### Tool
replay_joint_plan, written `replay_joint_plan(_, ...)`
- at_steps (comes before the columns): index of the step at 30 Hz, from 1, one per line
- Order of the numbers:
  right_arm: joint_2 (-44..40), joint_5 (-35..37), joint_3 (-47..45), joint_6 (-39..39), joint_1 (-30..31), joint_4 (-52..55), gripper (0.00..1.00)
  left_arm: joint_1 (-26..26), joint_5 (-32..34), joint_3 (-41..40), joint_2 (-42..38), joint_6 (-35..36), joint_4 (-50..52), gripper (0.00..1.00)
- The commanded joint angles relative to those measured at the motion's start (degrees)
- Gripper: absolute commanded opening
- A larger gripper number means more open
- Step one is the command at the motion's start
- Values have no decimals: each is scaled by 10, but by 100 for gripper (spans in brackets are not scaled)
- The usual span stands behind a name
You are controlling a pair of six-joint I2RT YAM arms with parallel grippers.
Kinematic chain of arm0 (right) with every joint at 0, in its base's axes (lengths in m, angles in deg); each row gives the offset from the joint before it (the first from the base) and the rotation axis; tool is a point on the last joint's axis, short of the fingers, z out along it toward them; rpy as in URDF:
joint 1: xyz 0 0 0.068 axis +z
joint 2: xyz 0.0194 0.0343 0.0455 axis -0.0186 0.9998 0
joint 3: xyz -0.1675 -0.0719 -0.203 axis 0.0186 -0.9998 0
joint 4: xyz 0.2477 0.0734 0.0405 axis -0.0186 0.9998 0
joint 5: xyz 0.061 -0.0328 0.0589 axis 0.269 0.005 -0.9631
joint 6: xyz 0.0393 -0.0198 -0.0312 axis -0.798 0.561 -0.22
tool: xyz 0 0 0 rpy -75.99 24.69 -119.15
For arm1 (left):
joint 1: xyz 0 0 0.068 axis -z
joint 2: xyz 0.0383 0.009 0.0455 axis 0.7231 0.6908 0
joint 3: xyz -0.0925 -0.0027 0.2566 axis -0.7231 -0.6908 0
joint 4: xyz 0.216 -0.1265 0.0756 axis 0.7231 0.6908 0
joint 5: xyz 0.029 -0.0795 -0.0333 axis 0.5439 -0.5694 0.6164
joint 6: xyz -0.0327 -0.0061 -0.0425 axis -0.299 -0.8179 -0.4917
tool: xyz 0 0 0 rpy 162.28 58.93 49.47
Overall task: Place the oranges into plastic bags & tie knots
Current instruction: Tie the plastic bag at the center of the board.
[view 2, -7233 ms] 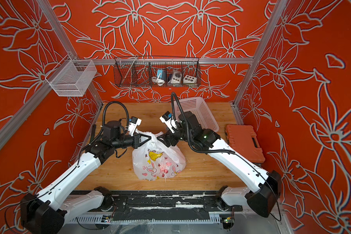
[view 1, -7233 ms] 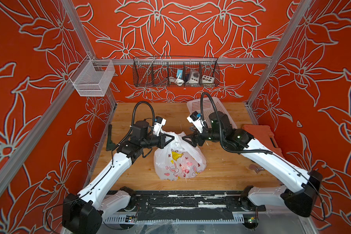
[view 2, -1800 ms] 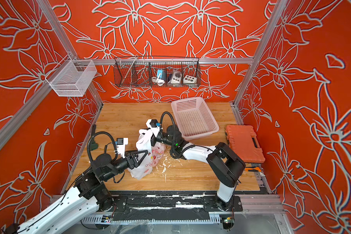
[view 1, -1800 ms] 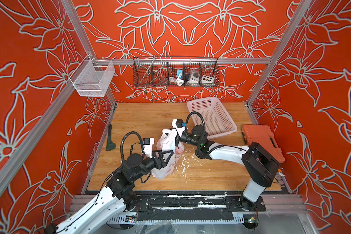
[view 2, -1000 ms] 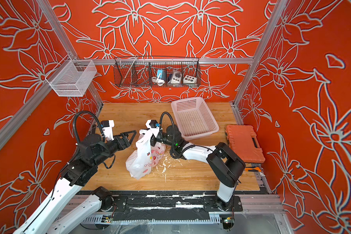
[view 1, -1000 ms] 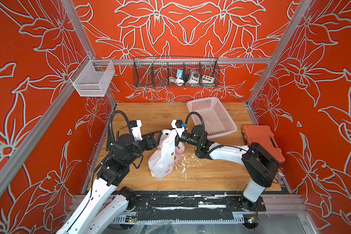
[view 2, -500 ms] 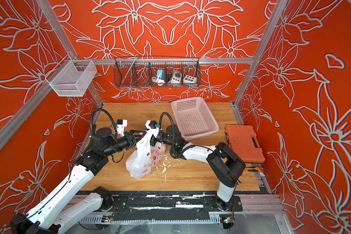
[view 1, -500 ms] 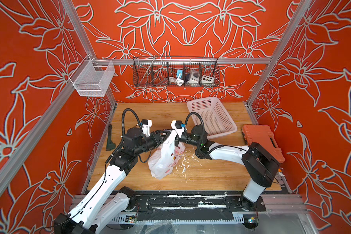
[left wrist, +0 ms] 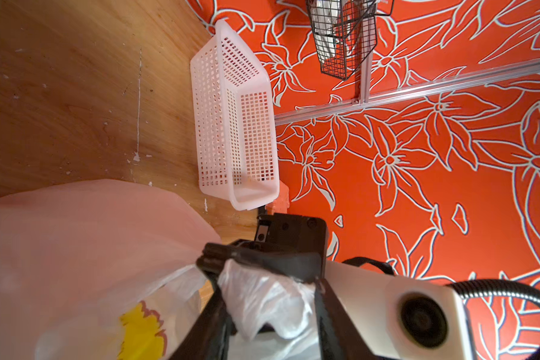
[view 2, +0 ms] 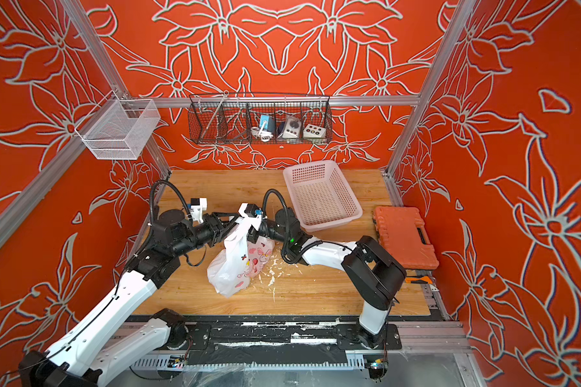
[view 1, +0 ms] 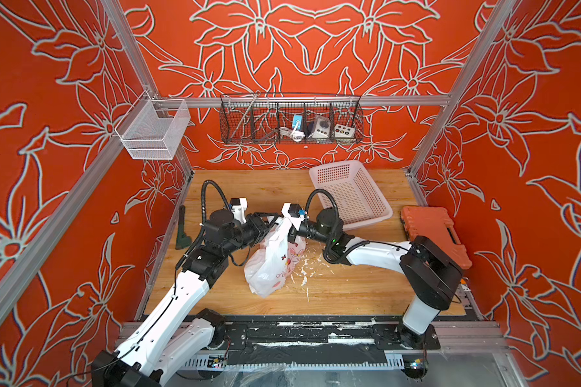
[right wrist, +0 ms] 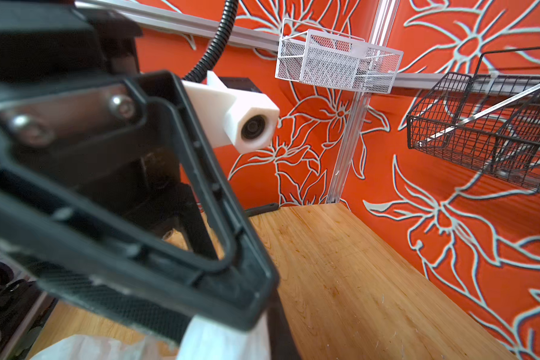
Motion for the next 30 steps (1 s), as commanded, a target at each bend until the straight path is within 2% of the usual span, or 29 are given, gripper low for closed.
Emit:
replay_joint_plan(1, -17, -11, -3, 41, 11, -21, 0, -4, 18, 12, 6, -22, 2, 40)
replay_joint_plan(6, -20, -10, 2, 63, 14, -6, 0, -4, 23, 7, 4, -28, -9, 19)
replay_joint_plan(8, -20, -7, 2, 64, 15, -5, 0, -4, 23, 4, 3, -30, -14, 4)
replay_joint_plan(9, -21, -6, 1, 65, 15, -6, 0, -4, 24, 3, 2, -31, -17, 0)
replay_joint_plan(12, -23, 3, -4, 61, 16, -6, 1, -4, 29, 3, -1, -25, -20, 0)
replay_joint_plan(15, -29, 23, -15, 58, 16, -9, 26, -4, 28, 3, -2, -24, -27, 0)
replay_joint_plan(17, -38, 35, -22, 59, 16, 0, 46, -5, 27, 6, -1, -20, -27, 0)
replay_joint_plan(19, -55, 54, -29, 66, 15, 25, 56, -4, 29, 8, -1, -19, -25, 0)
replay_joint_plan(23, -111, 84, -63, 81, 15, 112, 62, -5, 31, 15, 1, -13, -26, 0)
replay_joint_plan(27, -196, 127, -112, 71, 15, 243, 62, -6, 31, 19, 3, -8, -26, 0)
replay_joint_plan(30, -272, 163, -117, 0, 14, 399, 62, -6, 33, 18, 3, -4, -29, 0)
